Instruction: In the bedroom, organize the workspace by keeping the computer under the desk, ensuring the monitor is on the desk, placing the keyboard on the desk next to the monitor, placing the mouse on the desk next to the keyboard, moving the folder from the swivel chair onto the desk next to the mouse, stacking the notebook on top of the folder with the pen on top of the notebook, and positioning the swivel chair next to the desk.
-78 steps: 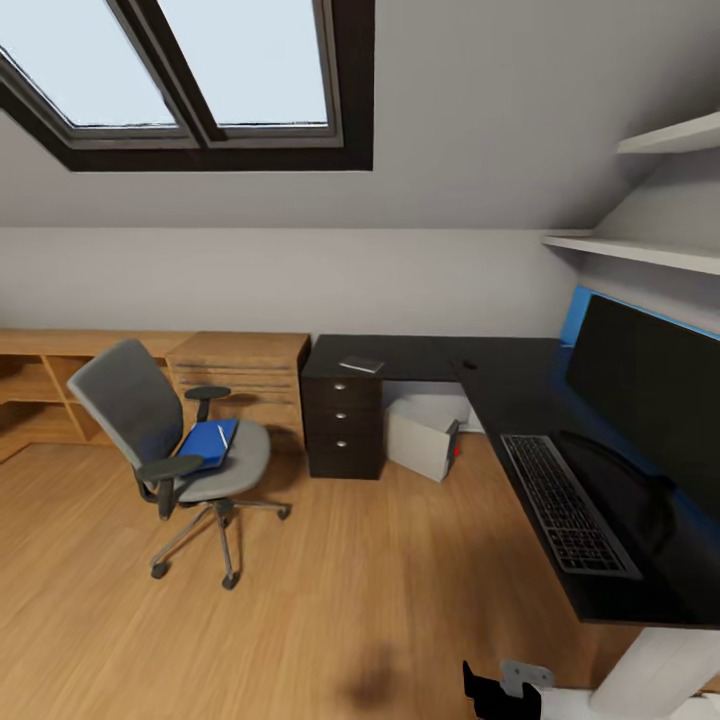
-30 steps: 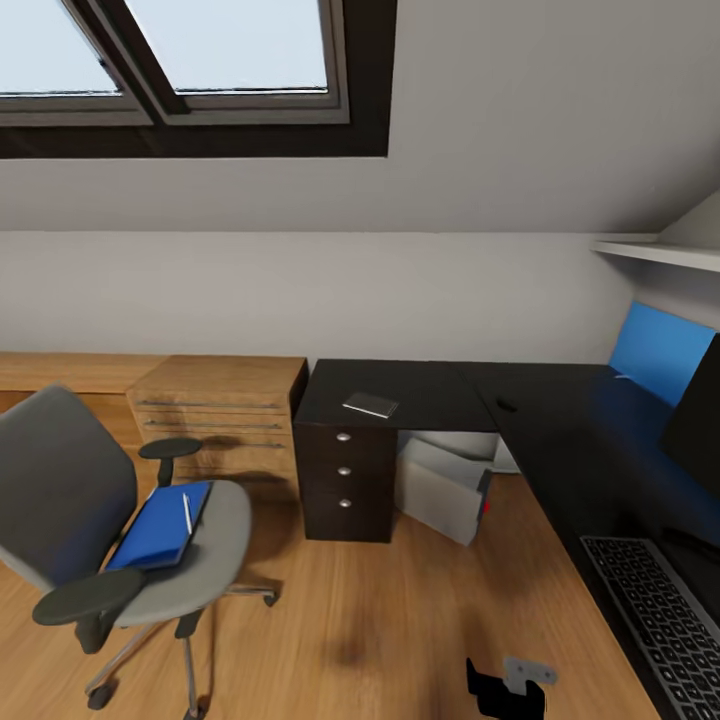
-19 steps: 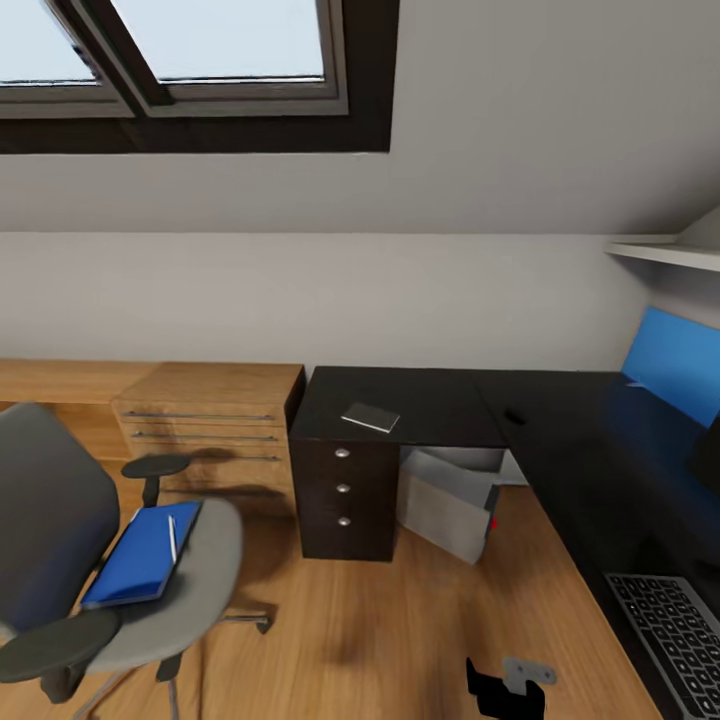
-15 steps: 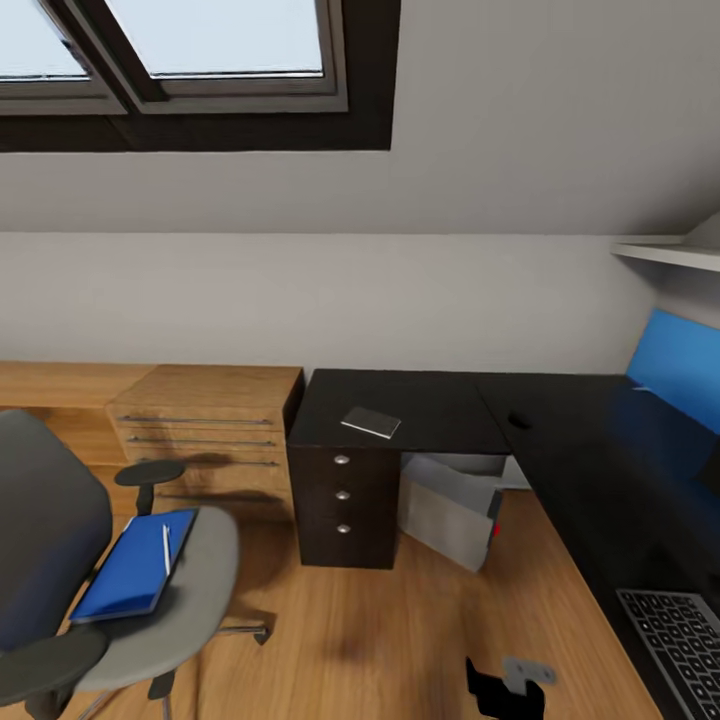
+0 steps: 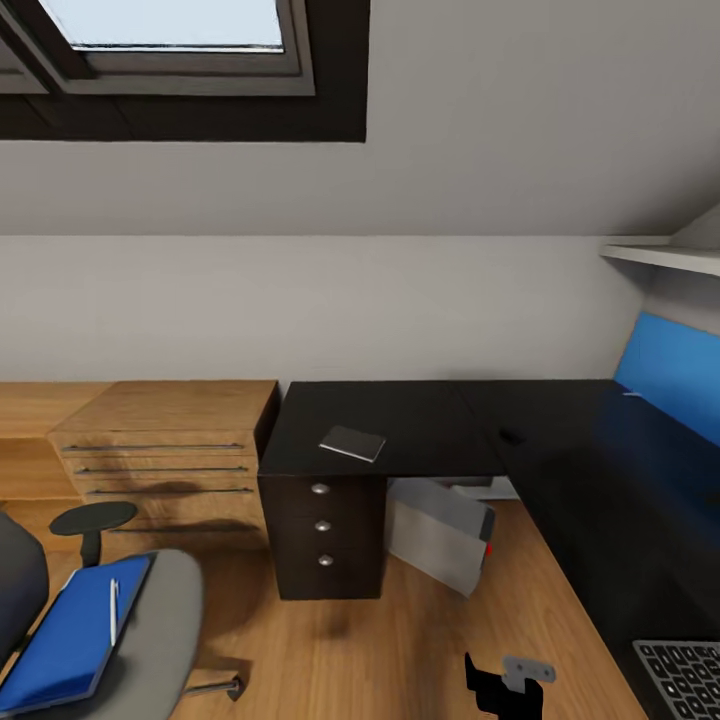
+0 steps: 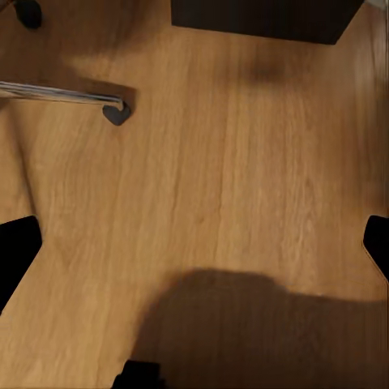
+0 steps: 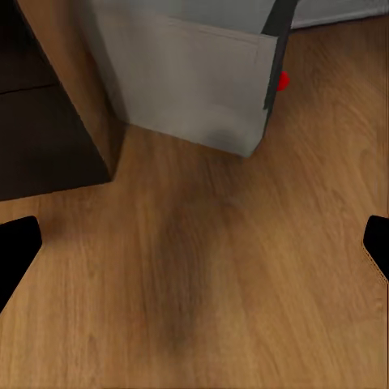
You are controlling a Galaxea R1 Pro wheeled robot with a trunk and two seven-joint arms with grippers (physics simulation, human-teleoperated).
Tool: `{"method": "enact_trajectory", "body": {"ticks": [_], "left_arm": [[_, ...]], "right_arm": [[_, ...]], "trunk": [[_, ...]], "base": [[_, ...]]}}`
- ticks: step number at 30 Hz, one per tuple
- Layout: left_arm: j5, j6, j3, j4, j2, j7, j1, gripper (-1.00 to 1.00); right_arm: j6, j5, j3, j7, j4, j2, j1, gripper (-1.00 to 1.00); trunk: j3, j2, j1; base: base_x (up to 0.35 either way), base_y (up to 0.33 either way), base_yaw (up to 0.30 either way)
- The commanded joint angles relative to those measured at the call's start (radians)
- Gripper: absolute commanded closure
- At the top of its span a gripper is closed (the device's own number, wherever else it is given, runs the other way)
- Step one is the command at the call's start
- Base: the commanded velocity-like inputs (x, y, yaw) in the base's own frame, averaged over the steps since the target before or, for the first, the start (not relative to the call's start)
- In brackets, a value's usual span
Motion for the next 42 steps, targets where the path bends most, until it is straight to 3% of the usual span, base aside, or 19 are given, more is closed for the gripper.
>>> {"method": "enact_trajectory", "body": {"ticks": [1, 17, 28, 32, 38, 42], "left_arm": [[0.009, -0.004, -0.009, 0.001, 0.0, 0.002, -0.001, -1.0], [0.009, -0.002, -0.009, 0.004, 0.0, 0.002, -0.001, -1.0], [0.008, -0.004, -0.008, 0.005, 0.0, 0.002, -0.001, -1.0], [0.011, -0.002, -0.006, 0.005, 0.0, 0.004, -0.001, -1.0], [0.011, 0.001, -0.005, 0.005, -0.004, 0.006, -0.001, -1.0], [0.012, 0.001, -0.006, 0.005, -0.005, 0.006, -0.001, -1.0]], "right_arm": [[-0.003, -0.004, -0.001, 0.001, 0.001, 0.0, -0.001, -1.0], [-0.005, -0.001, 0.0, 0.001, 0.0, -0.003, -0.001, -1.0], [-0.004, 0.002, 0.003, 0.001, 0.0, -0.003, -0.001, -1.0], [-0.004, 0.002, 0.004, 0.002, 0.0, -0.003, -0.002, -1.0], [0.066, 0.001, 0.002, -0.033, -0.055, 0.002, -0.005, -1.0], [0.225, 0.001, 0.002, -0.074, -0.16, 0.002, -0.006, -1.0]], "trunk": [[-0.001, -0.001, 0.001], [-0.004, -0.001, 0.001], [-0.004, -0.001, 0.001], [0.009, 0.027, -0.015], [0.027, 0.069, -0.038], [0.04, 0.097, -0.053]], "base": [[0.33, -0.039, -0.22], [0.278, -0.171, -0.054], [0.03, -0.025, 0.0], [0.0, 0.0, 0.0], [0.0, 0.0, 0.0], [0.0, 0.0, 0.0]]}}
